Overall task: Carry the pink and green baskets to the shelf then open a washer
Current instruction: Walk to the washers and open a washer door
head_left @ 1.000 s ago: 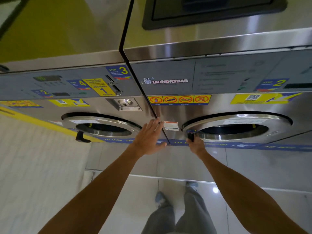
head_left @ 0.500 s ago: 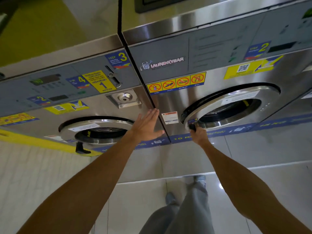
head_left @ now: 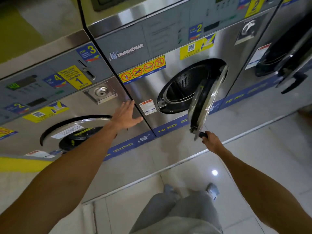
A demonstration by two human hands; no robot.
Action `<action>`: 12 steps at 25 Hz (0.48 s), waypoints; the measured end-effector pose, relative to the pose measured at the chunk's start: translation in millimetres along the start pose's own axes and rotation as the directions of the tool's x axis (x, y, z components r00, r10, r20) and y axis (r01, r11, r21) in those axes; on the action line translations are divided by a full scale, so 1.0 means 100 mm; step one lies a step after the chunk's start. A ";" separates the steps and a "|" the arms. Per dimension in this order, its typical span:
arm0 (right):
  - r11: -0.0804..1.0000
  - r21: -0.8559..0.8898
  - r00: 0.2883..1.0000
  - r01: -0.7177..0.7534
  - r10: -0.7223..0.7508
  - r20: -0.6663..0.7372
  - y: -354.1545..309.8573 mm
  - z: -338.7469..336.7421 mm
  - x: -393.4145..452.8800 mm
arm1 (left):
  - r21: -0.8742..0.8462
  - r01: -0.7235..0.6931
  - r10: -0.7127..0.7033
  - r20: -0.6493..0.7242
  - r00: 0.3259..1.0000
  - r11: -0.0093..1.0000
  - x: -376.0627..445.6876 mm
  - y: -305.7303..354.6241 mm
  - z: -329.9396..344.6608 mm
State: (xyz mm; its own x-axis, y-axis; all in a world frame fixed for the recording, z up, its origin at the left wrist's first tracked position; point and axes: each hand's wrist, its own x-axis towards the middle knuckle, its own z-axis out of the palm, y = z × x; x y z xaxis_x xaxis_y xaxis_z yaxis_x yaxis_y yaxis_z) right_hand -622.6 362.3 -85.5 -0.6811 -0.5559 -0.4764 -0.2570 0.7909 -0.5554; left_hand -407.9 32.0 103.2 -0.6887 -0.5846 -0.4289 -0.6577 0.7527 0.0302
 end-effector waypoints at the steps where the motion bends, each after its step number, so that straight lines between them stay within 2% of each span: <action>1: 1.000 -0.012 1.000 0.012 -0.012 -0.013 0.17 -0.10 -0.08 | -0.018 0.012 -0.012 -0.005 1.000 1.000 -0.04 0.03 -0.01; 7: 0.989 -0.123 0.994 -0.087 0.077 -0.081 1.04 -0.82 -0.37 | -0.115 0.095 -0.100 -0.044 0.994 0.989 -0.37 0.25 0.07; 12: 0.981 -0.170 0.996 -0.092 0.089 -0.027 1.46 -1.33 -0.29 | -0.214 0.095 -0.118 -0.096 0.988 0.972 -0.71 0.52 0.50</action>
State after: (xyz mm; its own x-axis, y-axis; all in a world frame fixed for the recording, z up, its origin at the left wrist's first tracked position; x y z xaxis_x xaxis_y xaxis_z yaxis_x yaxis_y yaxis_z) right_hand -731.7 527.5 -62.5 -0.7198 -0.4762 -0.5051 -0.3061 0.8708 -0.3848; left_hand -377.9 127.8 89.6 -0.6324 -0.6955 -0.3412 -0.7703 0.6112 0.1819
